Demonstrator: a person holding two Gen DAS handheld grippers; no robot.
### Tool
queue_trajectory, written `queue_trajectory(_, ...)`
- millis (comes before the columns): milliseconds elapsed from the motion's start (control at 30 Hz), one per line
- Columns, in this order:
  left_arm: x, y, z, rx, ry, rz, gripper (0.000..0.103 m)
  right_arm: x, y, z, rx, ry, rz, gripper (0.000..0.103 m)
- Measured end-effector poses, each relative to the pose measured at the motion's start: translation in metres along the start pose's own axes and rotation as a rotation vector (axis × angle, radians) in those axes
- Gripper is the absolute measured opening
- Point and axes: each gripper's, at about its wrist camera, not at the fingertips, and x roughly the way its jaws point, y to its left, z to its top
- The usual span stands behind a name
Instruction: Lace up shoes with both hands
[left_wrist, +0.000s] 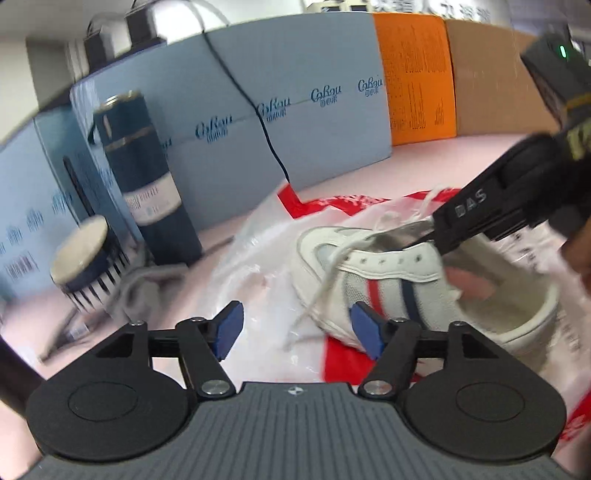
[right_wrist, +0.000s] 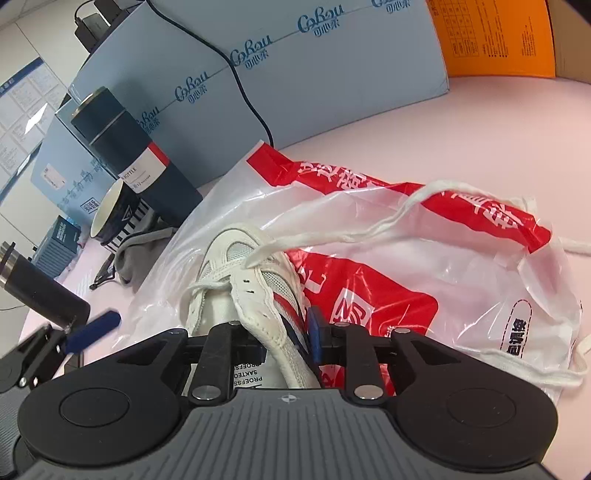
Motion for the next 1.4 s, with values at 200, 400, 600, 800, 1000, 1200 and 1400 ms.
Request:
queue_trajectory(200,0.034,-0.033,-0.013,0.576,0.055,0.103,0.063,0.0,0.0,0.0,-0.017,0.02,-0.002,0.021)
queue_trajectory(400,0.049,-0.047,-0.021,0.794,0.045,0.069,0.031,0.002,-0.002,-0.001,-0.014,0.031,-0.002,0.021)
queue_trajectory(600,0.048,-0.023,-0.006,0.555,0.037,0.115,0.001,0.003,-0.004,-0.002,-0.015,0.044,-0.006,0.021)
queue_trajectory(800,0.012,0.035,0.03,0.016,-0.094,0.109,0.001,0.004,-0.008,-0.004,0.031,0.046,0.0,0.021)
queue_trajectory(1000,-0.01,0.051,0.048,-0.371,-0.186,0.059,0.001,0.006,-0.013,-0.006,0.089,0.054,0.004,0.021)
queue_trajectory(1200,-0.027,0.065,0.054,-0.441,-0.262,0.148,0.001,0.006,-0.018,-0.007,0.153,0.054,0.005,0.02)
queue_trajectory(1400,-0.055,0.091,0.069,-0.433,-0.341,0.242,0.001,0.006,-0.017,-0.008,0.157,0.049,0.0,0.021)
